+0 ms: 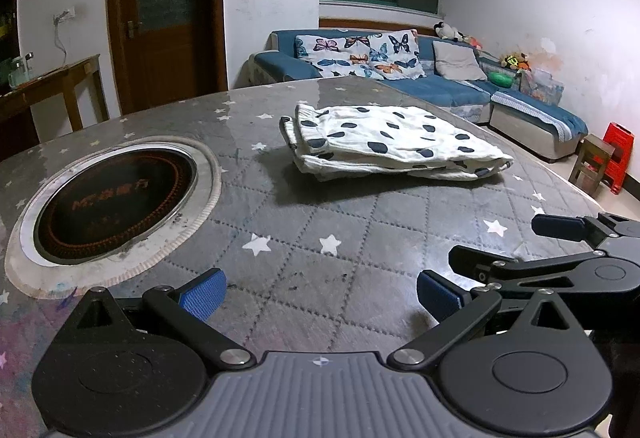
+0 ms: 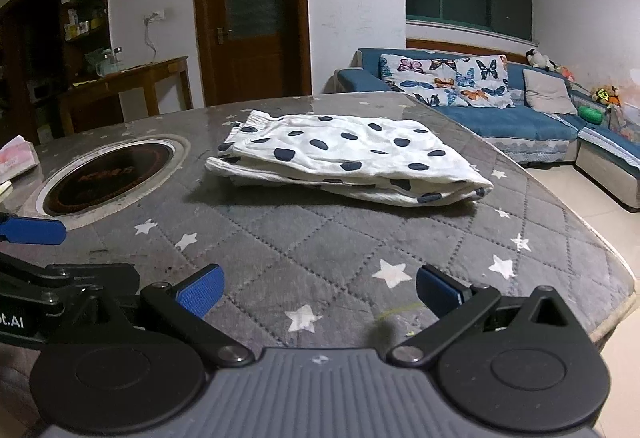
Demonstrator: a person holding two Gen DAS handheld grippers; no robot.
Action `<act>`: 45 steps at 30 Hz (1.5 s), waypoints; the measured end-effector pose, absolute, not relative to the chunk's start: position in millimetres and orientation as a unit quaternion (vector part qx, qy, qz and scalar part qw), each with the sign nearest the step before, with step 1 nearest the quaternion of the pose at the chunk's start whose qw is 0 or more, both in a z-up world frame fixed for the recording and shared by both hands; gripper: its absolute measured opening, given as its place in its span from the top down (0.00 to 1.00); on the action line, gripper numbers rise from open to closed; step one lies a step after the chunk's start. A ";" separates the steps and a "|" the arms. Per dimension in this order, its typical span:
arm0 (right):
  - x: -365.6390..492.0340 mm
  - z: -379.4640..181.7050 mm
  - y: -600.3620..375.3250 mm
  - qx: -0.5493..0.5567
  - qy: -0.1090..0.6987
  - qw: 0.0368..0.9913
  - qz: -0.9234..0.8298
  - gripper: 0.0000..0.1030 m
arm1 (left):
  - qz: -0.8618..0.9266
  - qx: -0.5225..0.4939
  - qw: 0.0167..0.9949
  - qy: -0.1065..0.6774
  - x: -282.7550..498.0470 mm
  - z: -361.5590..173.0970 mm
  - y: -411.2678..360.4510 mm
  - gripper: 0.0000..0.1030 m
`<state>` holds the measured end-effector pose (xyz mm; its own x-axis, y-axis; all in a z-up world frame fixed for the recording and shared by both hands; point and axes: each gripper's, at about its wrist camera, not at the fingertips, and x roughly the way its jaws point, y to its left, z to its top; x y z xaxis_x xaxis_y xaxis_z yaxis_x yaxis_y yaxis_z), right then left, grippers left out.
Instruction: Fold clothes
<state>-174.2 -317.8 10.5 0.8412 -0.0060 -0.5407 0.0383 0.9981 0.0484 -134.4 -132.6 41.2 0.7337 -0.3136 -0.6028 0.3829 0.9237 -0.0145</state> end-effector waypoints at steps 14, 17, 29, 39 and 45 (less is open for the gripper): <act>-165.7 9.0 -321.3 0.034 0.291 0.956 -0.018 0.00 | -0.189 0.063 0.926 0.321 -126.8 37.6 -136.0 0.00; -161.8 8.4 -322.4 0.037 0.294 0.955 -0.019 0.00 | -0.189 0.064 0.925 0.324 -122.5 38.1 -136.1 0.00; -144.6 7.7 -327.8 0.040 0.308 0.950 -0.031 0.00 | -0.194 0.064 0.920 0.334 -101.8 39.6 -138.6 0.00; -131.5 8.7 -329.8 0.035 0.316 0.947 -0.039 0.00 | -0.197 0.066 0.917 0.340 -87.3 41.3 -139.0 0.00; -122.5 9.0 -332.1 0.035 0.321 0.945 -0.039 0.00 | -0.199 0.064 0.915 0.344 -78.1 41.4 -141.1 0.00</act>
